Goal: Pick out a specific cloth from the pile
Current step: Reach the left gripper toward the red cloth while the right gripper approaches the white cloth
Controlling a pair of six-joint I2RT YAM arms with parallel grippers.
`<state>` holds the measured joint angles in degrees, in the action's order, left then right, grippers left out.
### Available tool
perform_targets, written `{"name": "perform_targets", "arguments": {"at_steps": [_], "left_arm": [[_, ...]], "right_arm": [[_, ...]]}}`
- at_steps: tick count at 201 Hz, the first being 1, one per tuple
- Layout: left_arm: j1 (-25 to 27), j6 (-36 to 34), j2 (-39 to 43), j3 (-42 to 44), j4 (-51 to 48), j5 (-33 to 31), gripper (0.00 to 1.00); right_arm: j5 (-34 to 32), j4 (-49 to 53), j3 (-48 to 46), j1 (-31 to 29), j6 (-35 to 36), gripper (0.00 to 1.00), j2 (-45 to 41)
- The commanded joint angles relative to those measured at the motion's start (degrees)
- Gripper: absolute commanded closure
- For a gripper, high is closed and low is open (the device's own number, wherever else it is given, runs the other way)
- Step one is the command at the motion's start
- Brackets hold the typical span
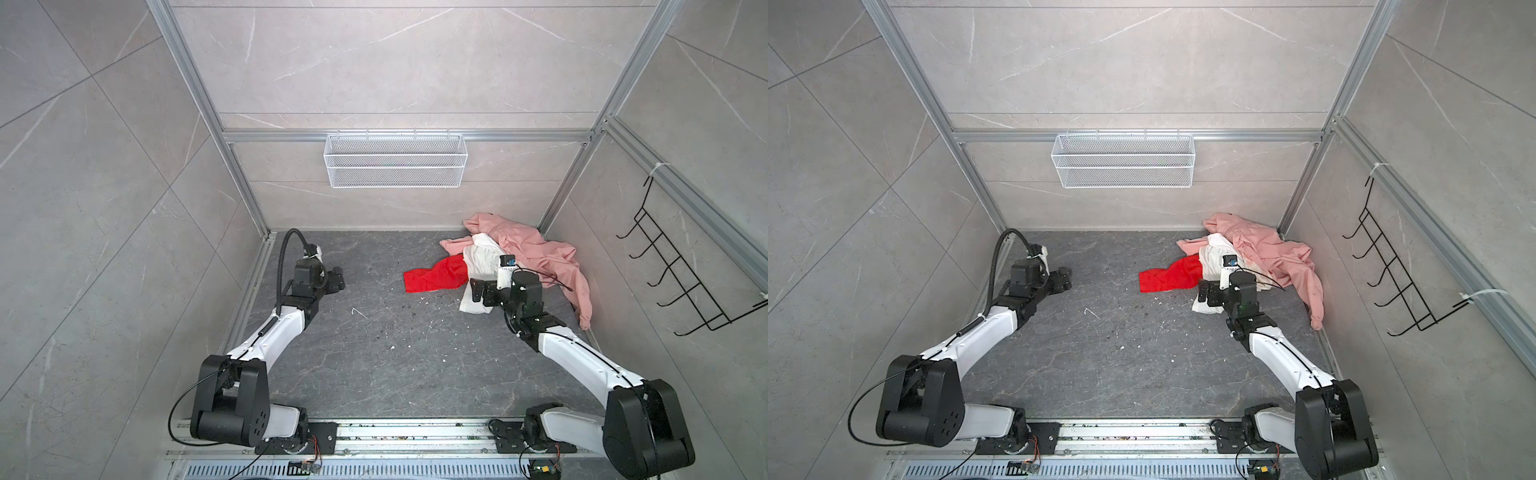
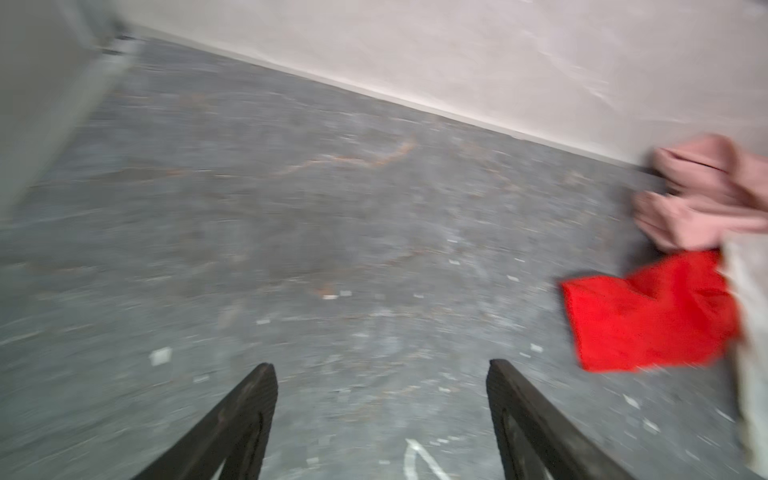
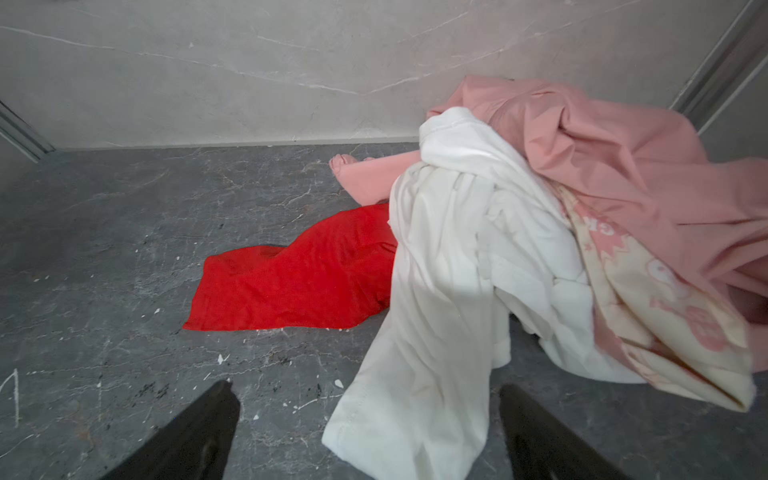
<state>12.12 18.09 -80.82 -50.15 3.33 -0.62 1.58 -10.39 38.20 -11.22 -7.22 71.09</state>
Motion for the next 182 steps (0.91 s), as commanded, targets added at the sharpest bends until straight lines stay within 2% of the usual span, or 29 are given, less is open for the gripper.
{"name": "perform_targets", "arguments": {"at_steps": [1,47,88,106,124,182], "left_arm": [[3.5,4.0,-3.7,-5.1,-3.1,7.0,0.18],[8.6,10.8,-12.8,-9.9,1.6,15.4,0.18],[9.9,15.8,-20.7,-15.1,3.0,22.5,0.20],[9.9,15.6,-23.3,-17.2,3.5,25.2,0.20],[9.9,12.4,-26.6,-21.5,1.6,29.5,0.22],[9.9,13.6,-36.5,-29.4,4.3,33.3,0.28]], "right_arm": [[3.0,3.5,1.8,-0.7,-3.0,0.01,2.2],[4.9,3.6,3.6,-2.3,-8.5,0.00,4.6],[7.1,2.6,4.9,-3.3,-10.0,0.01,6.8],[7.0,1.0,4.9,-3.4,-10.5,0.00,7.5],[7.1,-0.5,5.1,-3.7,-11.0,0.01,8.6],[6.9,-2.0,6.0,-5.0,-11.2,0.00,12.4]]}}
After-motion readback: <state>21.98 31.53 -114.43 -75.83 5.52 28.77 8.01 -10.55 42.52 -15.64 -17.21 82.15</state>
